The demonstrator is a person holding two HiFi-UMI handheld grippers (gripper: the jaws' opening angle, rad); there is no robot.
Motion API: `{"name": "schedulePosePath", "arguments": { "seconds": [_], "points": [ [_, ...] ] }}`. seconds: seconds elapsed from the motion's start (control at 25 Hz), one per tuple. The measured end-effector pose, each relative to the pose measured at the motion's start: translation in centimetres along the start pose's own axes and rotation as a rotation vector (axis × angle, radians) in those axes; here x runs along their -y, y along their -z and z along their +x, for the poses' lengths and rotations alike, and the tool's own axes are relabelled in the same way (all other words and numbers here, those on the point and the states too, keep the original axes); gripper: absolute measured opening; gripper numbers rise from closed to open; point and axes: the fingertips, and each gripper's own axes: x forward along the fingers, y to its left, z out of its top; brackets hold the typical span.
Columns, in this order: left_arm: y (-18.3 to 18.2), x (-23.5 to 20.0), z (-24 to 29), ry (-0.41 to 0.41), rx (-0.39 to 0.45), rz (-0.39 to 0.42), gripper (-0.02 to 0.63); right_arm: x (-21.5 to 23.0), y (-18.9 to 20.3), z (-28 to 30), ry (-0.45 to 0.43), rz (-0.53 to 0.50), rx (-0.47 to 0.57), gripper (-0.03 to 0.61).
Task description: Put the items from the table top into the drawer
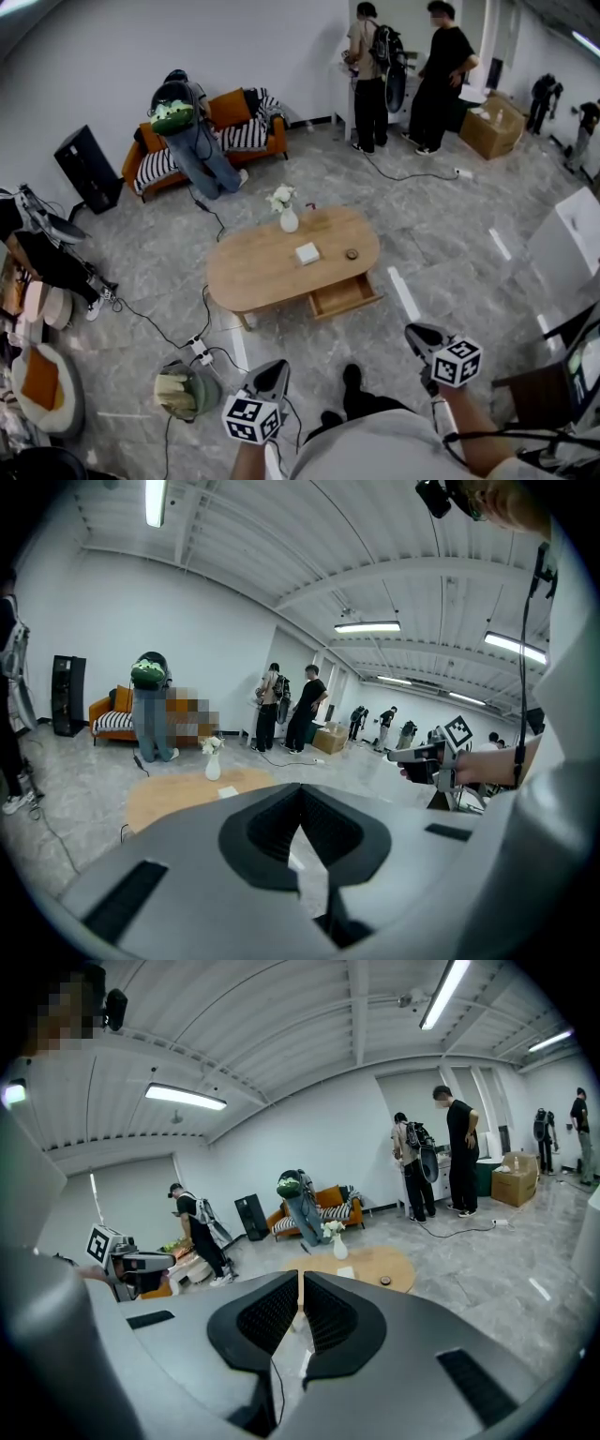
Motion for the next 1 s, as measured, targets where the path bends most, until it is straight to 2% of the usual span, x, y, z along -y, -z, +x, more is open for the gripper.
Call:
{"name": "schedulePosePath", "arguments": {
  "seconds": [0.48,0.8,1.0],
  "points": [
    [-0.8,-3.5,1.7,-0.058,-0.012,-0.035,0.002,0.2,-1.6,5.7,-0.061,0.007,-0.023,0.041],
    [-2.0,-5.5,5.0,-0.077,-0.031,-0.043,0.002,1.6,-3.3,11.1,-0.112,0.014,-0.042,0.041],
    [-3.4,-7.0,7.7,-0.084,-0.038,-0.055,0.001,2.6,-5.7,14.6,-0.139,-0.003,-0.048,0.041]
  ]
}}
